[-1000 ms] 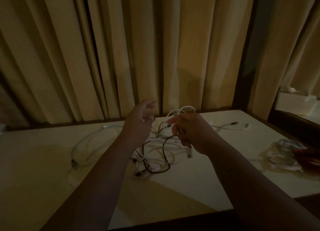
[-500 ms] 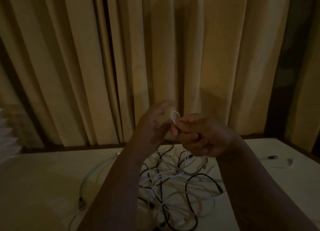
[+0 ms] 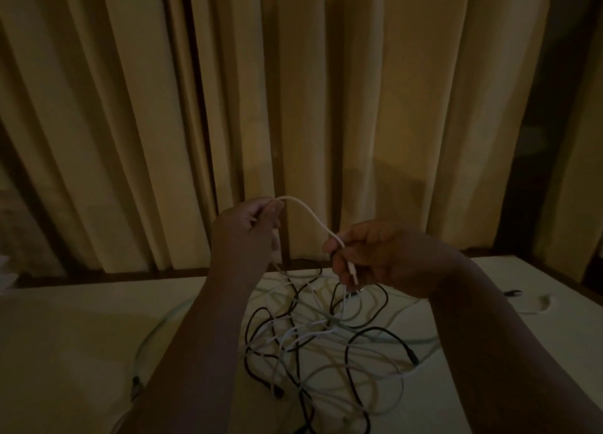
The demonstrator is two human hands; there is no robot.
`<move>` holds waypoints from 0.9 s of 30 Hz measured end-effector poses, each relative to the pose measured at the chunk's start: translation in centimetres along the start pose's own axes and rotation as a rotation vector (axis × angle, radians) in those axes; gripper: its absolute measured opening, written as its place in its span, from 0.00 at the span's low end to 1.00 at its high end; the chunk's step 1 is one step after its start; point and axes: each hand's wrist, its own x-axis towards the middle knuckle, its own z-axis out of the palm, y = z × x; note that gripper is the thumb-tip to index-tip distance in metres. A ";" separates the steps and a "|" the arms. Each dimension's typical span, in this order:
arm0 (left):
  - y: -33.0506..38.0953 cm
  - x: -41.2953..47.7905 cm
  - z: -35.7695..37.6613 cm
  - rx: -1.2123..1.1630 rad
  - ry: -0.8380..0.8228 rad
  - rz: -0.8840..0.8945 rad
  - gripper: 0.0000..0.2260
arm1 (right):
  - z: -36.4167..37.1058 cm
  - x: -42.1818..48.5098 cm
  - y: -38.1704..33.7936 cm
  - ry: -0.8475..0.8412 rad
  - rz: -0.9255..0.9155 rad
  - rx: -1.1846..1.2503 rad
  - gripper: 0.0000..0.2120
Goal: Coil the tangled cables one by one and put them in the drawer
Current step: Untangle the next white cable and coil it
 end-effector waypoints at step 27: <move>2.7 -4.6 6.6 0.216 -0.544 -0.003 0.10 | 0.7 1.3 -0.6 0.711 -0.527 0.554 0.05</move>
